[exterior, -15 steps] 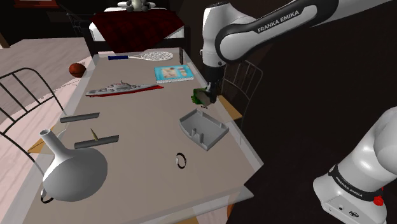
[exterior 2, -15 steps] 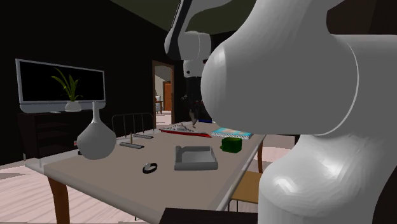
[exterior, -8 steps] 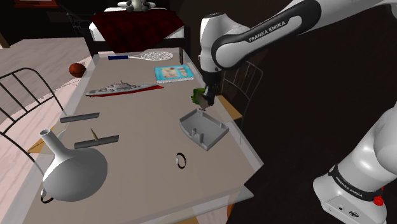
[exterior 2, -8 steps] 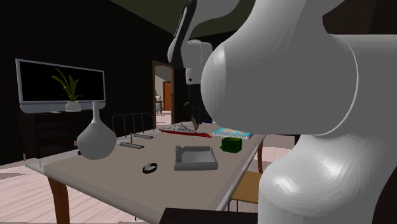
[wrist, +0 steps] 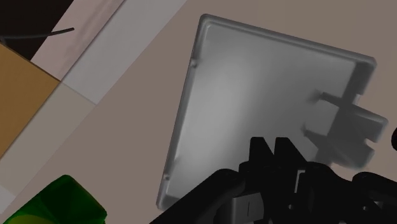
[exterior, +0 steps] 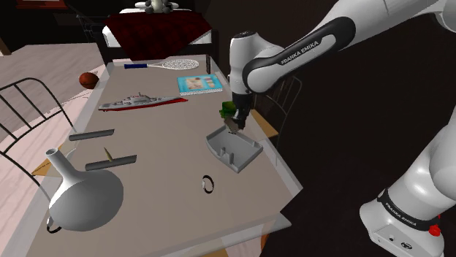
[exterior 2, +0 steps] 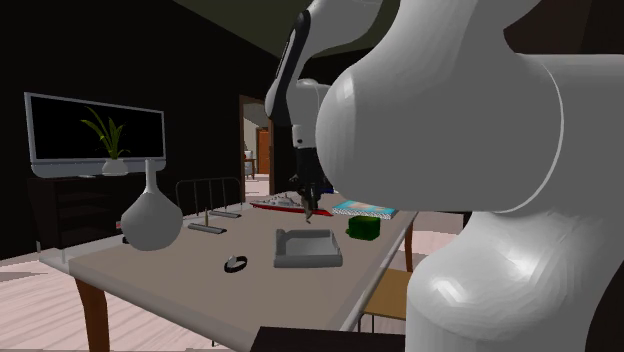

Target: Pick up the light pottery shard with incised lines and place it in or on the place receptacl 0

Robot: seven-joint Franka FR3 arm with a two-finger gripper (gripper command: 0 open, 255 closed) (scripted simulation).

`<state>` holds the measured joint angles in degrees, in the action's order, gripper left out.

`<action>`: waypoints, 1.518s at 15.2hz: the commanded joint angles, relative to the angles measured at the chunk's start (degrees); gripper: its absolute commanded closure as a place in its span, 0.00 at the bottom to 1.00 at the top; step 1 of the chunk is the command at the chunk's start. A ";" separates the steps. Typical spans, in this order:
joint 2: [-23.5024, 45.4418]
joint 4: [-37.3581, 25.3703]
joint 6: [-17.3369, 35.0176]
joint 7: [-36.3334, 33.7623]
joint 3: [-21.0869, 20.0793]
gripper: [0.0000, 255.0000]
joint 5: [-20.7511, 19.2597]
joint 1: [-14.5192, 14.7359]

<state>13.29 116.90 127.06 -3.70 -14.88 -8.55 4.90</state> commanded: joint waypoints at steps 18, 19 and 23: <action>-1.89 -1.88 -3.66 0.46 -0.38 0.00 0.89 0.03; -2.56 -2.62 -5.04 0.67 -0.48 0.00 1.20 0.02; -2.56 -2.62 -5.04 0.67 -0.48 0.00 1.20 0.02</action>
<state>10.78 114.31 122.13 -3.04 -15.35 -7.38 4.92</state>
